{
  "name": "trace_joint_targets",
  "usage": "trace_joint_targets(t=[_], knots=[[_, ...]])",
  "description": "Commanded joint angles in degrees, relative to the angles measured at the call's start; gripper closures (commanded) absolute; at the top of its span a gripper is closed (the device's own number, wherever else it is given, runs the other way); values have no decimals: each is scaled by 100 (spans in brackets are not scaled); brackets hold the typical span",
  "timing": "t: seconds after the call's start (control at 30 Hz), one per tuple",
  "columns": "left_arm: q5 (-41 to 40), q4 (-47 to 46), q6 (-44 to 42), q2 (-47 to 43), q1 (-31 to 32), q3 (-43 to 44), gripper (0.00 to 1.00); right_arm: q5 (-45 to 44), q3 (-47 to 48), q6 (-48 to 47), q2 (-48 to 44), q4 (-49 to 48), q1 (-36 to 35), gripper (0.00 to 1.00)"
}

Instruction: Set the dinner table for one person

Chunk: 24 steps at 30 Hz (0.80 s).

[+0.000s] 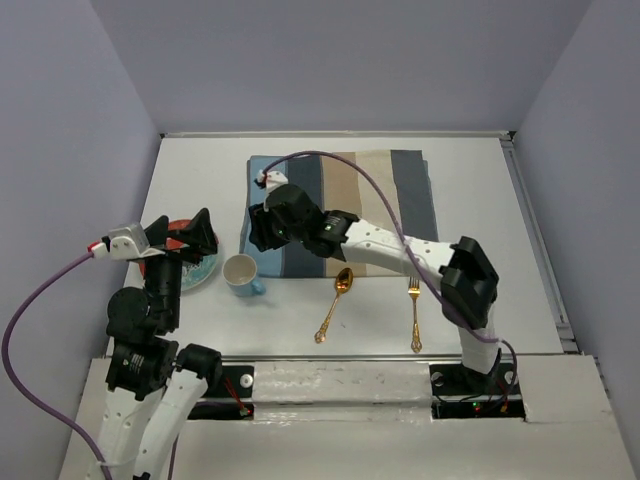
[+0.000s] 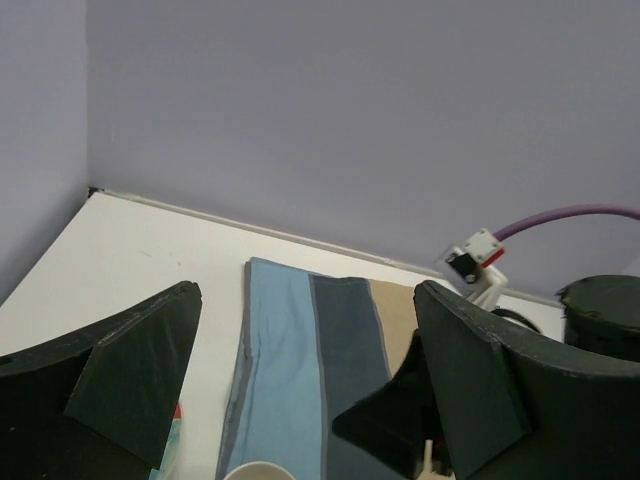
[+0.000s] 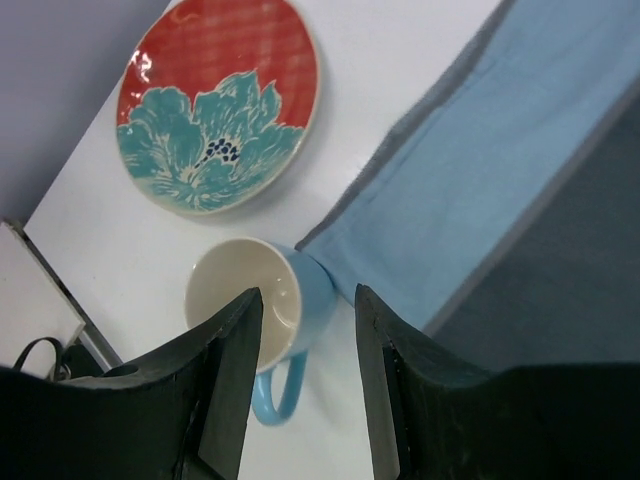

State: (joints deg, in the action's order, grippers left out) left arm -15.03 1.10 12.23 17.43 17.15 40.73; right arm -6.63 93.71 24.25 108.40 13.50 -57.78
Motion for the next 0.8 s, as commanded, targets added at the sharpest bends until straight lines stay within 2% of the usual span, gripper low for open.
trace_joint_targets(t=[0.0,0.13,0.33,0.47,0.63,0.67,0.7,0.77], knots=[[-387,-146,-98,-20,96,-39,1,48,980,-350,593,434,-233,52],[-396,-137,-107,-99,166,-48,1,-5,1298,-412,1103,829,-435,52],[-352,-137,-80,-170,193,-56,1,48,1316,-351,1324,1023,-559,53],[-325,-146,-72,-205,184,-65,1,-13,1360,-254,1465,1085,-612,58],[-308,-145,-63,-231,193,-65,1,-84,1702,-184,1649,1102,-717,83],[-308,-137,-63,-231,193,-74,1,-153,1773,-149,1649,1094,-717,96],[-308,-145,-63,-223,193,-65,1,-206,1921,-70,1623,1085,-717,100],[-343,-137,-54,-214,193,-65,1,-303,2028,-34,1457,980,-717,100]])
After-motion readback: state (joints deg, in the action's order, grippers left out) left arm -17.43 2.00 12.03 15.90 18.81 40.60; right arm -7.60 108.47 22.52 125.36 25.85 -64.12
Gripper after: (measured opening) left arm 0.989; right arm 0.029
